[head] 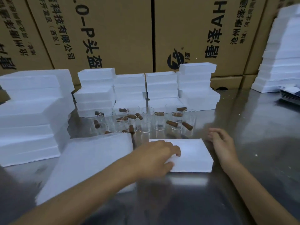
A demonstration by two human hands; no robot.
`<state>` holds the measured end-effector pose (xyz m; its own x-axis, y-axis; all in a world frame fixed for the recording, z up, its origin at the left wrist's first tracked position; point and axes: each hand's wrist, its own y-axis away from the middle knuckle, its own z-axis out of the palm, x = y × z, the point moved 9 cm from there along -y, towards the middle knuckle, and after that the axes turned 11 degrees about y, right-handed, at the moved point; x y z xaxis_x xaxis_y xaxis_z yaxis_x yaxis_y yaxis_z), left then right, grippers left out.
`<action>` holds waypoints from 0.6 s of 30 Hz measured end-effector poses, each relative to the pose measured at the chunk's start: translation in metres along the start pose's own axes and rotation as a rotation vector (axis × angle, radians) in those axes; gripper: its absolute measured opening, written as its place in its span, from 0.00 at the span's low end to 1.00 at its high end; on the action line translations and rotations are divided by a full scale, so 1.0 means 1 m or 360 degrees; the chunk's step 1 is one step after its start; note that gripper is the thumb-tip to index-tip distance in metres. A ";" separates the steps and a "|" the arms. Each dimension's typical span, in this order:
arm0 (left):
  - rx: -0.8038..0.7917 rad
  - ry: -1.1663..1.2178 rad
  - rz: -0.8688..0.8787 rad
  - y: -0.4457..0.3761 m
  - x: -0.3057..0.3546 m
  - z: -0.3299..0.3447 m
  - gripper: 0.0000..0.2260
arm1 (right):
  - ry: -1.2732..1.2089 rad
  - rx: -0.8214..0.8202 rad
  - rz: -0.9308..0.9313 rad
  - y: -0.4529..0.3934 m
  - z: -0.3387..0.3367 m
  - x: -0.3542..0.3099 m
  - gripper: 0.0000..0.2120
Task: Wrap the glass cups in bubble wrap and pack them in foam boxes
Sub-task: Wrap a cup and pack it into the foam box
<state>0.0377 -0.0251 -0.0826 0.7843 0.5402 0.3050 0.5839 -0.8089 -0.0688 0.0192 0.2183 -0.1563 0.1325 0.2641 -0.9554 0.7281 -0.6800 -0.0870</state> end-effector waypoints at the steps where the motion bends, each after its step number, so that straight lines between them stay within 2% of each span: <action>1: 0.0006 0.0095 -0.0031 0.000 -0.001 0.006 0.17 | 0.0017 -0.0037 0.0006 0.002 -0.003 0.001 0.10; 3: 0.0087 0.0436 -0.0112 0.002 -0.006 0.008 0.15 | -0.0004 -0.0100 0.0047 0.004 -0.007 0.004 0.10; 5: 0.0346 0.0735 -0.0151 0.007 -0.015 -0.009 0.11 | -0.0022 -0.0155 0.0148 0.000 -0.007 0.009 0.08; 7: 0.0684 0.0869 -0.0223 0.019 -0.037 -0.038 0.08 | 0.0105 -0.0189 0.0223 -0.011 -0.006 0.006 0.06; 9: 0.0854 0.0834 -0.0468 0.036 -0.075 -0.059 0.06 | 0.0350 -0.0304 0.0220 -0.021 0.001 -0.007 0.08; 11: 0.0699 0.0681 -0.0836 0.056 -0.120 -0.059 0.02 | 0.0559 -0.0465 0.0180 -0.026 0.018 -0.022 0.08; 13: 0.0472 0.0652 -0.1064 0.075 -0.152 -0.047 0.07 | 0.0701 -0.0528 0.0159 -0.030 0.032 -0.033 0.06; 16: 0.0377 0.0767 -0.1076 0.085 -0.165 -0.038 0.15 | 0.0809 -0.0527 0.0125 -0.032 0.055 -0.048 0.09; 18: 0.0344 0.0846 -0.1069 0.086 -0.166 -0.035 0.17 | 0.0870 -0.0547 0.0098 -0.034 0.070 -0.054 0.15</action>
<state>-0.0497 -0.1930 -0.1060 0.0917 0.6627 0.7432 0.9555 -0.2688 0.1218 -0.0597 0.1787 -0.1219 0.4382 0.6034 -0.6662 0.8700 -0.4712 0.1455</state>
